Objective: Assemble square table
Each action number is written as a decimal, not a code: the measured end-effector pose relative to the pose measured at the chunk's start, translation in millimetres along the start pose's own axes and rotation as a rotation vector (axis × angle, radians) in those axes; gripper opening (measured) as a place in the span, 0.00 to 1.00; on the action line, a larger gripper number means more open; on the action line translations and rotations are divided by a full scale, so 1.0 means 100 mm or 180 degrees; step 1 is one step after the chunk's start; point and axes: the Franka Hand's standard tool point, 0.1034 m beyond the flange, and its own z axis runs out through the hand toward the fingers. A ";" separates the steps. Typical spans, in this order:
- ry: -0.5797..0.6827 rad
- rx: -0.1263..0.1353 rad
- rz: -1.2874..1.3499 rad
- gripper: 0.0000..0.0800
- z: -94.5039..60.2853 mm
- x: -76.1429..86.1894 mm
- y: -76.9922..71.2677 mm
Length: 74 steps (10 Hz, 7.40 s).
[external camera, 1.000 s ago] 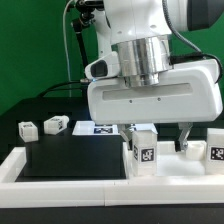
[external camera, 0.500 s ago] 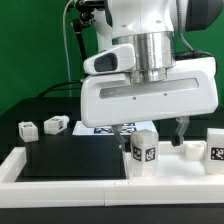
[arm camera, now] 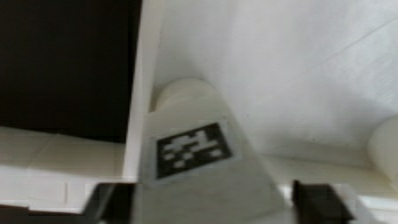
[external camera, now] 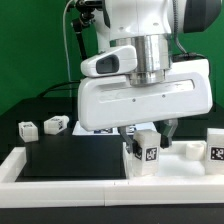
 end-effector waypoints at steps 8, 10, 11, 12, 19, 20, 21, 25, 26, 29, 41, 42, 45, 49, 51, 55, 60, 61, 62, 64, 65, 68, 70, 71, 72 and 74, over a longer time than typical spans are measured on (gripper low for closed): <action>0.0056 0.0033 0.2749 0.37 0.02 0.00 0.08; 0.0057 0.0129 0.3506 0.37 0.02 -0.01 0.09; 0.0050 0.0141 0.3686 0.37 0.02 -0.01 0.09; 0.0047 0.0143 0.3765 0.37 0.02 -0.01 0.09; -0.0125 0.0426 0.6177 0.37 0.03 -0.01 0.04; -0.0126 0.0415 0.6275 0.37 0.04 -0.01 0.05; -0.0118 0.0404 0.6317 0.37 0.04 -0.01 0.05; -0.0117 0.0424 0.6289 0.74 0.02 0.00 0.02; -0.0099 0.0465 0.6245 0.79 -0.09 0.03 -0.05; -0.0133 0.0529 0.6146 0.81 -0.33 0.01 -0.31; -0.0314 0.0335 0.5869 0.81 -0.17 -0.45 -0.62; -0.0316 0.0332 0.5868 0.81 -0.16 -0.45 -0.62; -0.0148 0.0342 0.5908 0.81 -0.06 -0.60 -0.61; -0.0041 0.0153 0.5795 0.81 0.27 -1.19 -0.61; -0.0366 0.0075 0.5782 0.81 0.38 -1.26 -0.72; -0.0604 0.0015 0.5701 0.60 0.40 -1.22 -0.74; -0.0629 0.0005 0.5698 0.07 0.40 -1.24 -0.75; -0.0628 0.0005 0.5698 0.07 0.40 -1.24 -0.75; -0.0628 0.0005 0.5698 0.07 0.40 -1.24 -0.75; -0.0628 0.0005 0.5698 0.07 0.40 -1.24 -0.75; -0.0628 0.0005 0.5698 0.07 0.40 -1.24 -0.75; -0.0508 0.0059 0.5284 0.07 0.35 -1.42 -0.48; -0.0427 0.0073 0.4857 0.07 0.35 -1.49 -0.28; -0.0427 0.0069 0.4863 0.07 0.34 -1.51 -0.23; -0.0423 0.0077 0.4772 0.07 0.34 -1.51 -0.23; -0.0430 0.0098 0.4261 0.07 0.34 -1.56 -0.19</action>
Offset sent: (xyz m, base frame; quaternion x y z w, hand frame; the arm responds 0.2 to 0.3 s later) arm 0.0000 0.0000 0.0000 0.0000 0.0000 0.1938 0.9810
